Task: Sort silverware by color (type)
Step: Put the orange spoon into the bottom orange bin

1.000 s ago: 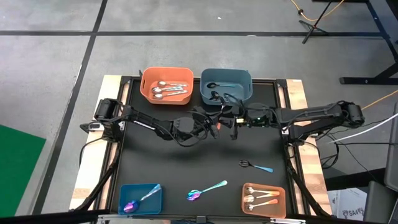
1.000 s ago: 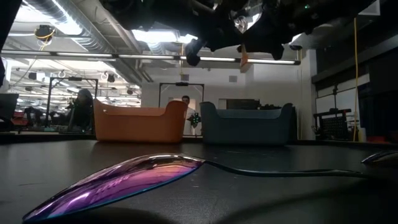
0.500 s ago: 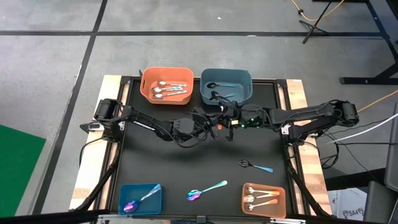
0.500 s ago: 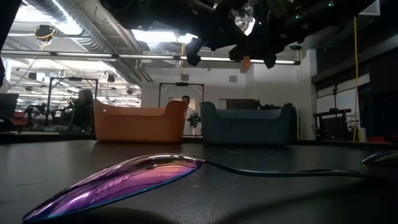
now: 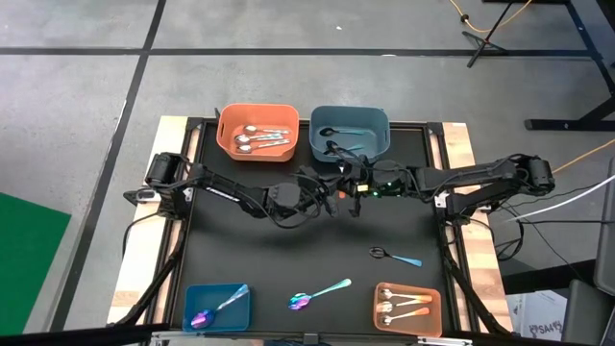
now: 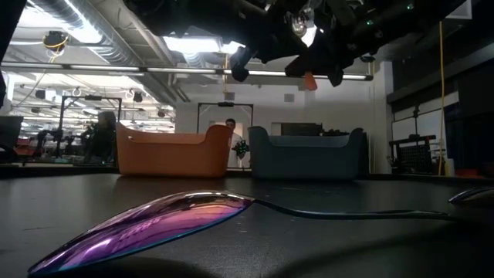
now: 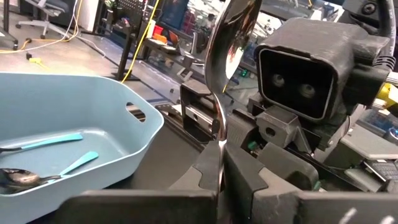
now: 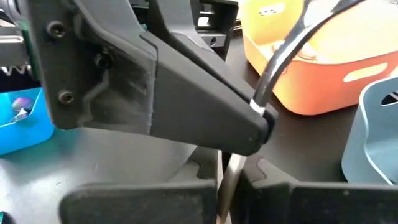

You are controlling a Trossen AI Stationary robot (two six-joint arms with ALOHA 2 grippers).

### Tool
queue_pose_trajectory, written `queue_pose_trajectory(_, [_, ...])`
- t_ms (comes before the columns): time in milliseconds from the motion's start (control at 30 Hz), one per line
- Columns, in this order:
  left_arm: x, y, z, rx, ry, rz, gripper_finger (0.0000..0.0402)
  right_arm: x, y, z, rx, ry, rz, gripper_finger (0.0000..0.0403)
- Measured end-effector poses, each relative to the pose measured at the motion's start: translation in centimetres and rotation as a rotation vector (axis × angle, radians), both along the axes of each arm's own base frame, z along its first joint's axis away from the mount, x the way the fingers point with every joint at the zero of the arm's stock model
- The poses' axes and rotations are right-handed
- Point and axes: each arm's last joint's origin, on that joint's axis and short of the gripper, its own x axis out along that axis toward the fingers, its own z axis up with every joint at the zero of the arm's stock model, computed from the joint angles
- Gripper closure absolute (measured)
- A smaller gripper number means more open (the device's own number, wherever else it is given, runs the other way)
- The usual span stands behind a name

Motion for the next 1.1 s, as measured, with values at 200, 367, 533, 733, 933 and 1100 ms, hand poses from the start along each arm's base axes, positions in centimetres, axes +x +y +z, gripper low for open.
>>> queue_pose_trajectory(200, [0.02,-0.01,-0.09,0.000,0.006,-0.005,0.0398,-0.09,0.03,-0.19,0.002,0.022,0.006,0.0401])
queue_pose_trajectory(367, [0.03,-0.02,-0.24,-0.001,0.019,-0.008,0.0398,-0.14,0.04,-0.32,0.001,0.037,0.008,0.0402])
queue_pose_trajectory(533, [0.03,-0.02,-0.27,-0.001,0.022,-0.008,0.0398,-0.16,0.04,-0.34,-0.001,0.039,0.009,0.0402])
queue_pose_trajectory(733, [0.03,-0.03,-0.28,0.000,0.024,-0.008,0.0397,-0.18,0.05,-0.36,0.000,0.044,0.010,0.0402])
queue_pose_trajectory(933, [0.03,-0.05,-0.30,0.000,0.025,-0.008,0.0397,-0.23,0.05,-0.40,0.000,0.053,0.011,0.0403])
queue_pose_trajectory(1100, [0.03,-0.06,-0.34,0.000,0.028,-0.008,0.0397,-0.29,0.08,-0.52,0.014,0.067,0.016,0.0403])
